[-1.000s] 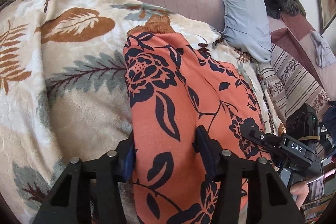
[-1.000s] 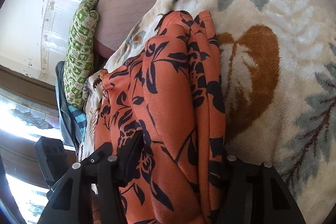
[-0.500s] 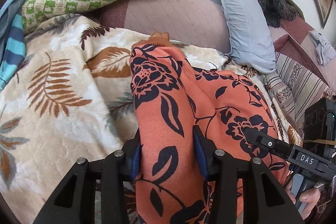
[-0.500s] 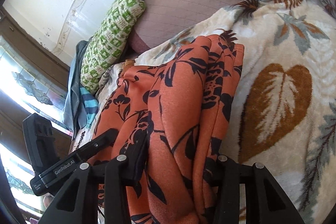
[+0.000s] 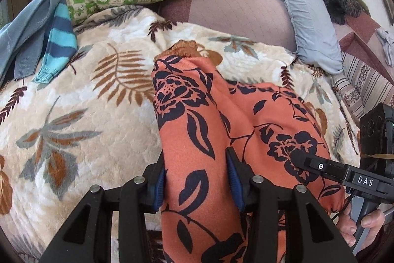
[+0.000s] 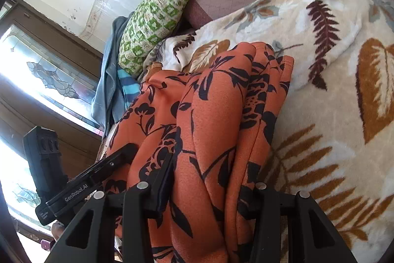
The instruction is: Fold small clothes
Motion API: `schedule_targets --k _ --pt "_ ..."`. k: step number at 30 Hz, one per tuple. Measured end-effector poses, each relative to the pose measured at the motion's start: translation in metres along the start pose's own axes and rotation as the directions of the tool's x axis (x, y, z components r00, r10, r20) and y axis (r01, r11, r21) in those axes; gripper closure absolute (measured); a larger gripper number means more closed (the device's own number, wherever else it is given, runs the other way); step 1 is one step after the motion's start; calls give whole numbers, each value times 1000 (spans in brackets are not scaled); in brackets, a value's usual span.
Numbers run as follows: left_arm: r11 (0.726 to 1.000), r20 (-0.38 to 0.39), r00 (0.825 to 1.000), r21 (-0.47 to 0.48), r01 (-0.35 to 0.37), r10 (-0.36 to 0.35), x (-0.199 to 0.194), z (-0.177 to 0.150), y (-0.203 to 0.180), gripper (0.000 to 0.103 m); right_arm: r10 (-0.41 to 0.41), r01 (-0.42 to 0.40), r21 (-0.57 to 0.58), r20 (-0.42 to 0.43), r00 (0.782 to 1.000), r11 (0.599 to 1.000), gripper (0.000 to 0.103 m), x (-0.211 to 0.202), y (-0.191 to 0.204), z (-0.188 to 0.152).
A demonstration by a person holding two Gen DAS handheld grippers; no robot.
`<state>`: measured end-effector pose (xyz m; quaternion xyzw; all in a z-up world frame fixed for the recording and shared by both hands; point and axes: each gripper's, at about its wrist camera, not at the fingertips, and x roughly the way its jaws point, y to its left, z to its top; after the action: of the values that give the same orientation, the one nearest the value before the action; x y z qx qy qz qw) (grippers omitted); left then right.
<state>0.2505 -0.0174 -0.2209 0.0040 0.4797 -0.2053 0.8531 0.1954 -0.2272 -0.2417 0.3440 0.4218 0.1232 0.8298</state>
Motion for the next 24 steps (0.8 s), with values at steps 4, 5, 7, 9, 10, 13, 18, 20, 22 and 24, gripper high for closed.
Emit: schedule_targets --k 4,5,7,9,10,13,18,20,22,24 --pt "999 -45 998 -16 -47 46 13 -12 16 41 -89 88 -14 -72 993 996 53 19 -6 -5" --pt "999 -37 998 -17 -50 50 10 -12 19 36 -90 91 2 -83 992 996 50 21 -9 -3" --pt "998 -4 998 -15 -63 63 1 -9 21 37 -71 75 35 -101 992 997 49 18 -16 4" --pt "997 45 996 -18 -75 76 -10 -5 22 36 -65 70 63 -76 995 996 49 7 -24 13" --pt "997 65 995 -21 -69 70 -14 -2 22 36 -58 62 76 -56 997 995 49 0 -27 18" --pt "999 112 992 -12 -48 49 -24 4 16 36 -85 82 82 43 995 993 48 -21 -30 34" --pt "993 141 986 61 -103 93 -16 12 -4 35 -37 45 -44 163 986 998 48 -46 1 62" --pt "992 123 987 60 -108 100 -6 16 -7 35 14 -1 -71 176 984 997 48 -47 13 71" --pt "994 74 993 47 -94 91 7 18 -8 32 51 -40 -76 152 987 996 48 -36 23 80" --pt "995 17 995 29 -96 95 22 18 -8 28 74 -67 -62 114 991 996 48 -18 30 85"
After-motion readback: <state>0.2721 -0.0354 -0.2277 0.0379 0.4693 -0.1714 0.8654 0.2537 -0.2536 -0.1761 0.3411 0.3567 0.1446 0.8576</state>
